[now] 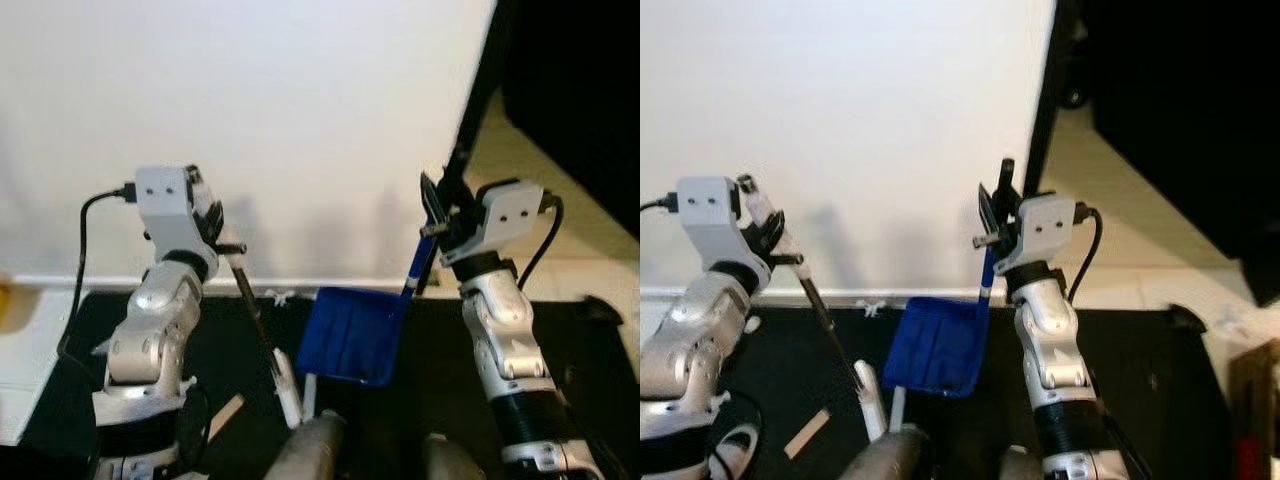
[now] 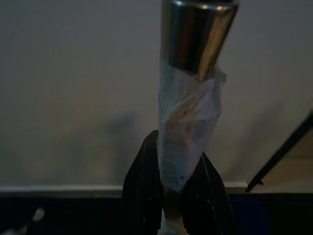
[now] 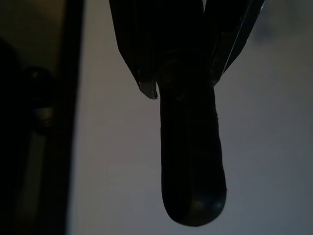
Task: Sweep floor
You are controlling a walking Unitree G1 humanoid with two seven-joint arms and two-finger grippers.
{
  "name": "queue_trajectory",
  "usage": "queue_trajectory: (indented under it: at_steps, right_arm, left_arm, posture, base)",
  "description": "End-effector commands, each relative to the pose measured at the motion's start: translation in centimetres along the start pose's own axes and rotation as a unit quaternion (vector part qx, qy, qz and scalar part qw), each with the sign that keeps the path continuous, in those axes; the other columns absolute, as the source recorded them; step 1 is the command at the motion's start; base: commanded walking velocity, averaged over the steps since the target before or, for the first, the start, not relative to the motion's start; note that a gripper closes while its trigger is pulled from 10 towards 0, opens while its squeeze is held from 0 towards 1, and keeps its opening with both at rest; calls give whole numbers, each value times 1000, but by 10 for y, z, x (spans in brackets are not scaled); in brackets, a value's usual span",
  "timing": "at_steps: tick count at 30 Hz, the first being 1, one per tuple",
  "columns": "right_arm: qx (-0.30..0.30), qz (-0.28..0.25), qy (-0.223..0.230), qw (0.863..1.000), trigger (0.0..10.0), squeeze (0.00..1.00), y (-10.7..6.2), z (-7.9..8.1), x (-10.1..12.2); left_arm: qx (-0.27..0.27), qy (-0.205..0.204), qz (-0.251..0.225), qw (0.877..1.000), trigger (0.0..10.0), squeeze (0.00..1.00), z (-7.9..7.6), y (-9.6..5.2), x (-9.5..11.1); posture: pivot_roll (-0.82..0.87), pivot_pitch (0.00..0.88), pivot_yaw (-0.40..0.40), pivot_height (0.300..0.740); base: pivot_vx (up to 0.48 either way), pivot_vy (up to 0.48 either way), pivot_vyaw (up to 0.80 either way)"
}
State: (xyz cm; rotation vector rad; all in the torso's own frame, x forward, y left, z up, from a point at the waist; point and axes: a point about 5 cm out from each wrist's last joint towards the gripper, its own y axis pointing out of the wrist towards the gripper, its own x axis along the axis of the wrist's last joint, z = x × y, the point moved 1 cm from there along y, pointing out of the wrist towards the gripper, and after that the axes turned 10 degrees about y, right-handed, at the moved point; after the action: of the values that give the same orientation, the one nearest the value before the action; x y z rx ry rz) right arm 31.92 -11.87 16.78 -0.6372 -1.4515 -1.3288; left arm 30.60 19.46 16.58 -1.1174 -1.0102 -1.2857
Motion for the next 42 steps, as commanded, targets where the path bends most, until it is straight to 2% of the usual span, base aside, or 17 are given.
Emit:
queue_trajectory:
  at_steps: [1,6,9,15,42]
  right_arm:
    - [10,-13,7,1000,10000,0,4,4,2]
    - [13,-10,7,1000,10000,0,6,5,0]
    - [18,-9,7,1000,10000,0,7,7,-1]
    - [23,-7,8,1000,10000,0,7,8,-2]
    - [18,-6,12,1000,10000,0,6,7,-6]
  left_arm:
    - [21,25,-26,999,10000,0,5,2,8]
    - [28,29,-44,998,10000,0,2,7,14]
    - [29,8,-46,998,10000,0,-2,9,16]
    - [32,12,-52,998,10000,0,-3,10,15]
    - [45,9,-56,997,10000,0,1,11,13]
  posture:
    - [64,53,92,740]
    - [61,48,87,740]
    - [58,44,85,740]
    - [57,43,78,740]
    - [63,55,84,740]
  base:
    - [0,0,0]
    - [0,0,0]
    - [0,0,0]
    - [0,105,0]
    - [-320,339,0]
